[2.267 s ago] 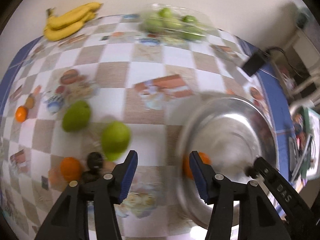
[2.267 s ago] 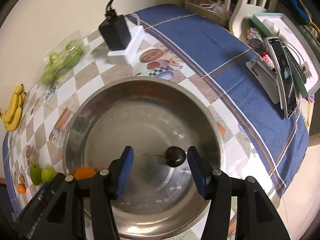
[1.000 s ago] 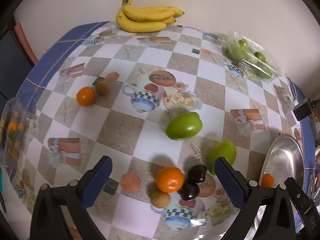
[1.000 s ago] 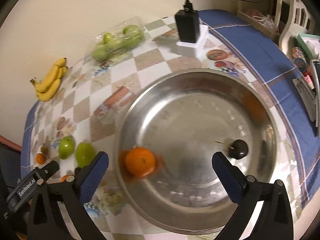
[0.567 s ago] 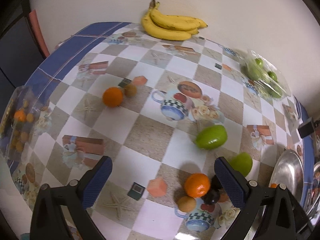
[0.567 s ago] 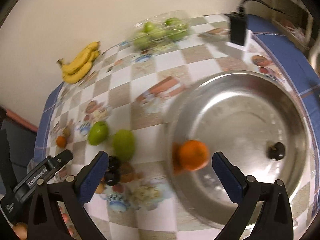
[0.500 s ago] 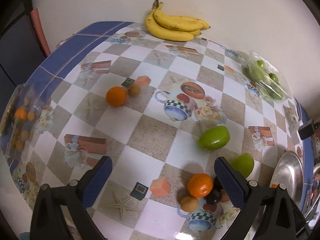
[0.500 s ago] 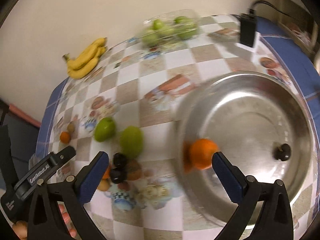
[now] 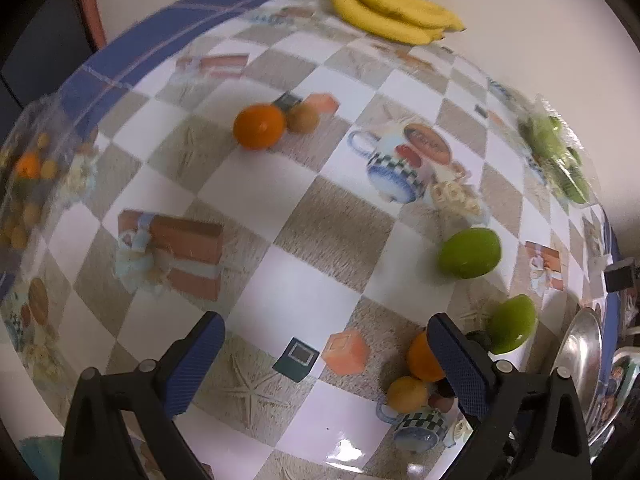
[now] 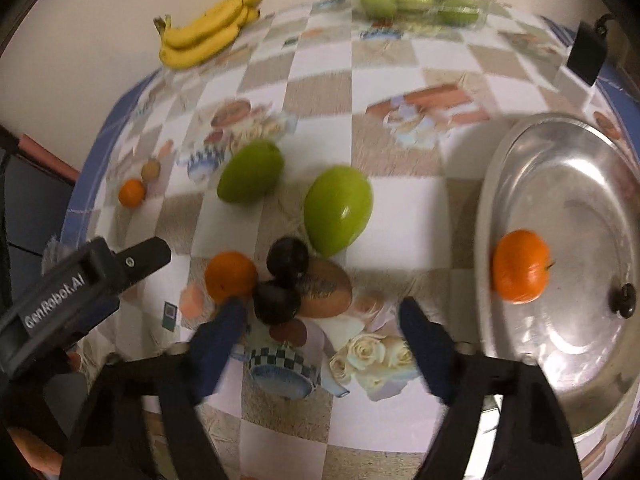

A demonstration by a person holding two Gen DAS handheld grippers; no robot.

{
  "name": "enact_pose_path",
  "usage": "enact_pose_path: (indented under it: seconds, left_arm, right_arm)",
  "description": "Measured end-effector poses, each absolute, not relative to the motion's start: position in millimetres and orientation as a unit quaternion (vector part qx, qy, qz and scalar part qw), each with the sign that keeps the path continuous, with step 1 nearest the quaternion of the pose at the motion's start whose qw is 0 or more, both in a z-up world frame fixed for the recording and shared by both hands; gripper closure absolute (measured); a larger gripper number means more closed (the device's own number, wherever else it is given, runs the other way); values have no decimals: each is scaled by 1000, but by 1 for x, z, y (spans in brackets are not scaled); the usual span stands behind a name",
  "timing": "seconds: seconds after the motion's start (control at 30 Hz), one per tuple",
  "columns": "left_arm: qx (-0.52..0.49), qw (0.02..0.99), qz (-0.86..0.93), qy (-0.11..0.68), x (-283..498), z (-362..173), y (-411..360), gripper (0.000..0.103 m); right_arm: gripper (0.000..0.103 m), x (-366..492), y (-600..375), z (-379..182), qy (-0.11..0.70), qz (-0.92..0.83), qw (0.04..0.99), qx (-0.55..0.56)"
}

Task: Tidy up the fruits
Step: 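Move both grippers away from the bowl back toward the fruit pile, then grasp a second dark plum from the pile with the right gripper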

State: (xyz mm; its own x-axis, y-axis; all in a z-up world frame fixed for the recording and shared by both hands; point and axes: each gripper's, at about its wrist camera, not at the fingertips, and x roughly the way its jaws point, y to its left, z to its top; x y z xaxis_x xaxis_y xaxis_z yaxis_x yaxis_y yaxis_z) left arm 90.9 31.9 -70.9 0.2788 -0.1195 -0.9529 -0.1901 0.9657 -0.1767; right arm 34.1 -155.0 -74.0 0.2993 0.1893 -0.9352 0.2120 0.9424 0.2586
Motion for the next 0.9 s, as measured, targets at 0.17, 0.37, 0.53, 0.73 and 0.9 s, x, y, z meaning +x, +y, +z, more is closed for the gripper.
enact_pose_path:
  seconds: [0.17,0.37,0.53,0.73,0.9]
  left_arm:
    - [-155,775,22,612,90,-78,36,4]
    - [-173,765,16,620,90,-81,36,14]
    - [-184,760,11,624,91,-83,38,19]
    - [-187,760,10,623,90,-81,39,20]
    - [-191,759,13,623,91,-82,39,20]
  right_arm:
    - [43,35,-153,-78,596,7,784,176]
    - [51,38,-142,-80,603,26,779,168]
    - [58,43,-133,-82,605,37,780,157]
    - [61,46,-129,-83,604,45,781,152]
    - [62,46,-130,-83,603,46,781,155]
